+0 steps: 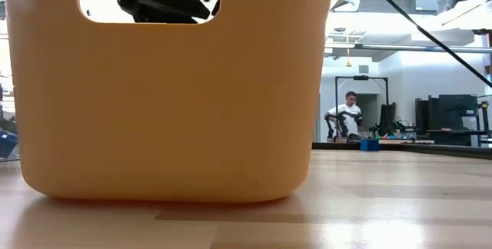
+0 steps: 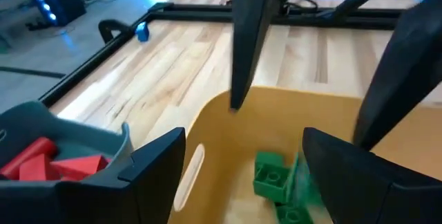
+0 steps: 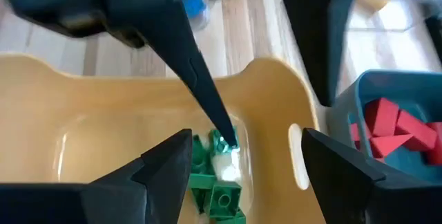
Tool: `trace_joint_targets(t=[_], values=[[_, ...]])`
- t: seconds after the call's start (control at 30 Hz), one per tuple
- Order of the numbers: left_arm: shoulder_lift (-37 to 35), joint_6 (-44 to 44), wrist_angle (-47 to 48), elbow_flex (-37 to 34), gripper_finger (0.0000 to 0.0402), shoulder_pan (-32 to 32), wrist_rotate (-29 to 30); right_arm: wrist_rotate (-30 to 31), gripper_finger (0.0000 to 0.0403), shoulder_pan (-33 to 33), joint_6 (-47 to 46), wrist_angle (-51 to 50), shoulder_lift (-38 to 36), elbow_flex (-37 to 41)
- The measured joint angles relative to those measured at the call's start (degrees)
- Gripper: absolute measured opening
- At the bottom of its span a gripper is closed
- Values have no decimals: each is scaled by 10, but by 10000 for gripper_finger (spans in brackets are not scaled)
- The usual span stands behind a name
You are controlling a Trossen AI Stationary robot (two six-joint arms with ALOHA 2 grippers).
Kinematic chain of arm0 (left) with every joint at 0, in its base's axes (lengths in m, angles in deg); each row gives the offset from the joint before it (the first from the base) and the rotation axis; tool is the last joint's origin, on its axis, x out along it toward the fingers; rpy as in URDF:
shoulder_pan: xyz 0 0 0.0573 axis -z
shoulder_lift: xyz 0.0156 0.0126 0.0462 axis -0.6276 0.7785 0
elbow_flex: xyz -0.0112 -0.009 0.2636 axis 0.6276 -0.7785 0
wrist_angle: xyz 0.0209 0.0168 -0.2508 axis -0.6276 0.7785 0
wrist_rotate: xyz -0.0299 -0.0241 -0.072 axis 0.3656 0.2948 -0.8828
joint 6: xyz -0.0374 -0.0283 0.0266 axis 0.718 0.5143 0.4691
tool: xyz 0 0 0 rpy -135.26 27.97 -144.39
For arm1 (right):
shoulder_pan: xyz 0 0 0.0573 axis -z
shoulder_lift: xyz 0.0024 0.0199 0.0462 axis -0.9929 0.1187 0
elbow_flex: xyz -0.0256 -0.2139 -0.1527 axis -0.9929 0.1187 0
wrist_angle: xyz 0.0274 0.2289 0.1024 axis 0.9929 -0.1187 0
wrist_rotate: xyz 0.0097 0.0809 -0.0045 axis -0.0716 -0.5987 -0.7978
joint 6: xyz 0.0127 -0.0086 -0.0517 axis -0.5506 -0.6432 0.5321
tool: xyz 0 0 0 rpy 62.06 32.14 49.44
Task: Sort blocks
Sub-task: Put the square green game piece into the yellow bin, then put the rectangular blue game piece into the bottom transparent bin
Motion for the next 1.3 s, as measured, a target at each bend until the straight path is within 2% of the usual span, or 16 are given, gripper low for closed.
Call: trace_joint_targets(t=[0.23, 0.43, 0.57, 0.7, 0.8, 0.97, 1.13, 1.3], values=[[-2, 15, 28, 0, 288, 0, -2, 8, 280, -3, 0, -17, -31, 0], [-30, -21, 28, 0, 288, 23, 2, 91, 280, 23, -38, -209, -46, 2], [-50, -66, 32, 0, 288, 48, 29, 115, 280, 70, -42, -227, -70, 41], [-54, -80, 48, -9, 288, 71, 42, 110, 280, 137, 0, -214, -111, 114], [-53, -81, 56, -20, 288, 86, 51, 94, 280, 201, 79, -184, -151, 180], [-54, -87, 60, -32, 288, 91, 68, 18, 280, 337, 237, -130, -199, 274], [-54, -103, 62, -32, 288, 91, 67, -17, 280, 471, 294, -142, -174, 305], [-54, -122, 75, -32, 288, 81, 66, 16, 280, 540, 354, -142, -115, 305]])
